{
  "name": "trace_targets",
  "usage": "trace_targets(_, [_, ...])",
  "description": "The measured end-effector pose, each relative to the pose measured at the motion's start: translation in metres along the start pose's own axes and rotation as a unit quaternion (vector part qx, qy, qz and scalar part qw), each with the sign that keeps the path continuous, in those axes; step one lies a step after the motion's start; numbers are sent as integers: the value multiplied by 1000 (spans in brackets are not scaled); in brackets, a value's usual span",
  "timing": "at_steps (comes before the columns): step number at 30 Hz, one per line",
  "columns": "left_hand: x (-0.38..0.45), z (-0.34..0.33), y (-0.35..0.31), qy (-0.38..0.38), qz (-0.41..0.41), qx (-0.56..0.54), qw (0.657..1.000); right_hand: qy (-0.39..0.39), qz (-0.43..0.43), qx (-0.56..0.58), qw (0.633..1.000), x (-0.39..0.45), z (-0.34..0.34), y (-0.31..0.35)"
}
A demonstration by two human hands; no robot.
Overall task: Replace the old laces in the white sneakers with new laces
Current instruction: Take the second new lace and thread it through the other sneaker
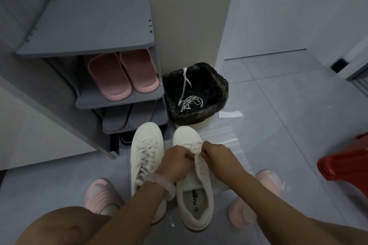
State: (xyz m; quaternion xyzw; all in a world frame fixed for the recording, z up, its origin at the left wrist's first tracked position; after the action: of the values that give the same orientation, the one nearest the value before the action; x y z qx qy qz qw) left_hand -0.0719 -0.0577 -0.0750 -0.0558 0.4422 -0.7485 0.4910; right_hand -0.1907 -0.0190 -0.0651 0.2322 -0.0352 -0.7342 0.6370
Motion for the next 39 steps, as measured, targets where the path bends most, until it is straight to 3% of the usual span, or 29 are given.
trace_targets(4, [1,0,1,-5,6,-19,1000,8,10,4,1000,-2,-4,7])
trace_targets(9, [-1,-5,1,-1,-13,-39,999,-55,-75,120,988,-3,-9,-6])
trace_targets(14, [1,-11,3,-31,0,13,999,-70,4,80,994,-7,-3,2])
trace_targets(16, [2,-13,2,-38,-2,15,999,-57,38,70,995,-6,-1,5])
trace_targets(19, [0,-8,2,-45,-16,46,998,0,20,77,997,-4,-3,5])
trace_targets(22, [-3,22,-5,-96,5,-58,994,41,-5,98,994,-3,-3,2])
trace_targets(23, [-5,36,-10,-110,16,-163,980,47,-11,101,994,-2,-3,1])
trace_targets(24, [-9,52,-19,-118,13,-303,945,51,-18,100,994,-2,-3,1])
trace_targets(26, [-22,93,-34,-123,-26,-548,827,52,-32,95,994,-1,-5,5])
trace_targets(28, [-37,131,-40,-129,-57,-647,750,55,-36,91,994,0,-8,7])
trace_targets(29, [-41,142,-39,-130,-48,-655,743,58,-36,93,993,1,-9,7])
trace_targets(30, [-42,146,-34,-136,-17,-632,762,58,-36,108,992,2,-9,6])
trace_targets(31, [-41,144,-26,-154,27,-554,818,48,-39,140,988,4,-7,4])
trace_targets(33, [-37,128,-10,-166,105,-233,952,10,-71,215,974,6,-1,-5])
trace_targets(34, [-35,114,-6,-142,106,-89,980,-5,-89,229,969,6,1,-11])
trace_targets(36, [-32,81,-1,-69,63,76,993,11,-106,199,974,6,-2,-18])
trace_targets(39, [-26,40,3,-3,-16,164,986,50,-109,163,979,5,-11,-15])
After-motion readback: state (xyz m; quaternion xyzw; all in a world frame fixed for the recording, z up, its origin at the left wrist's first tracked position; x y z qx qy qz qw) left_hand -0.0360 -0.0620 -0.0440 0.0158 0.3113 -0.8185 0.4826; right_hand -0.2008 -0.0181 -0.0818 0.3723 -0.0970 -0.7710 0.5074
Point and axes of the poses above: each hand's wrist, its own x-axis towards the middle knuckle, its own z-axis out of the back of the hand, y = z × x, the point moved 4 cm from there along x, towards the middle knuckle, and after that the axes turned 3 degrees about -z, right-handed, at the moved point
